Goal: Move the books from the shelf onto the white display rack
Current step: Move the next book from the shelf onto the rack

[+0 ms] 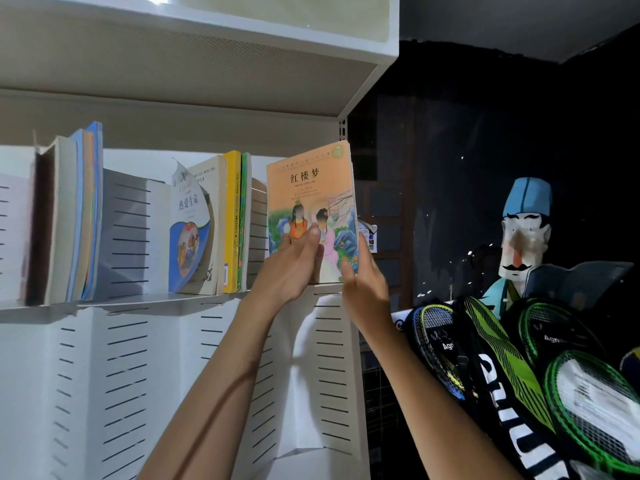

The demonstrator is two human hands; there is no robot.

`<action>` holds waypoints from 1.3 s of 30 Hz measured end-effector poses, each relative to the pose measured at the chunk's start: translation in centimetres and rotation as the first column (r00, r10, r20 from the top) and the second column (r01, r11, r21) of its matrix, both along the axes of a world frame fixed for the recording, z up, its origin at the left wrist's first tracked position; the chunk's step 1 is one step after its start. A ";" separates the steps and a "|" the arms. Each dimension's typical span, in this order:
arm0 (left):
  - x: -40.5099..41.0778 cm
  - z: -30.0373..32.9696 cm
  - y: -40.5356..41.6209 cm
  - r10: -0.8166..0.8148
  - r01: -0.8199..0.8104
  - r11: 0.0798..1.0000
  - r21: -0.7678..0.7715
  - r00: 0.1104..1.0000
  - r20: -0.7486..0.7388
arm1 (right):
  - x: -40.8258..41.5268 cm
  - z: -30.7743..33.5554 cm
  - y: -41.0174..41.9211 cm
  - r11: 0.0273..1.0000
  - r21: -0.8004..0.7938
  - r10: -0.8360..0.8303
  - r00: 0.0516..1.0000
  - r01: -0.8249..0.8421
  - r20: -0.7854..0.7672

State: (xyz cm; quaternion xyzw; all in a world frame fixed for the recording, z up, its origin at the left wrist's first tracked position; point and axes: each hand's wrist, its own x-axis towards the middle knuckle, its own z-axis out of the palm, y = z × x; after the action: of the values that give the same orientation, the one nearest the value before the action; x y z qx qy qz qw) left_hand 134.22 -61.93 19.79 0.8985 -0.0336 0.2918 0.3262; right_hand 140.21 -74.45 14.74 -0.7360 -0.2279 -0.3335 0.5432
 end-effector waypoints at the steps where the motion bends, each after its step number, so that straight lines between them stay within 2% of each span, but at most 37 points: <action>1: -0.1 0.0 0.1 -0.004 0.004 1.000 -0.002 1.000 -0.008 | -0.1 0.0 0.0 1.000 0.012 0.016 1.000 -0.015 -0.010; 6: -0.2 -0.6 0.2 0.012 -0.015 0.998 0.055 0.999 0.049 | -0.7 0.4 -1.0 0.993 -0.044 0.112 0.994 -0.112 -0.020; 9: -0.8 -1.4 -0.1 0.023 -0.037 0.994 0.107 0.991 0.135 | -1.4 0.1 -2.3 0.986 -0.148 0.070 0.997 -0.072 -0.019; 11: -1.8 -2.0 -0.4 0.056 -0.083 0.986 0.147 0.983 0.177 | -2.5 -0.5 -2.9 0.995 -0.097 0.011 0.998 -0.006 0.056; 14: -4.3 -3.2 -0.7 0.120 -0.164 0.971 0.174 0.964 0.239 | -5.1 -1.4 -3.6 0.996 -0.014 -0.077 0.964 0.084 0.255; 16: -6.3 -4.0 -0.9 0.163 -0.220 0.957 0.190 0.948 0.275 | -7.3 -1.6 -4.0 0.988 -0.047 -0.121 0.930 0.146 0.346; 22: -14.0 -6.9 -0.8 0.269 -0.340 0.922 0.188 0.908 0.322 | -13.9 -3.2 -3.9 0.950 -0.189 -0.139 0.877 0.249 0.459; 25: -18.0 -8.7 -0.4 0.326 -0.384 0.911 0.152 0.895 0.305 | -16.8 -4.9 -3.3 0.948 -0.269 -0.052 0.918 0.169 0.394; 29: -22.7 -11.6 1.1 0.330 -0.357 0.928 0.108 0.921 0.206 | -21.0 -7.1 -2.4 0.935 -0.341 0.032 0.938 0.094 0.346; 39: -37.7 -17.5 7.2 0.409 -0.416 0.908 0.042 0.905 0.122 | -34.1 -12.2 4.0 0.936 -0.332 0.180 0.968 -0.114 0.174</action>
State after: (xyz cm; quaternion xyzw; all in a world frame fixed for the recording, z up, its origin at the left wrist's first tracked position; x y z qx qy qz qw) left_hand 96.54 -54.76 2.30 0.8782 0.1293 0.4020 0.2244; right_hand 106.12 -70.43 2.55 -0.7575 -0.3871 -0.3232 0.4146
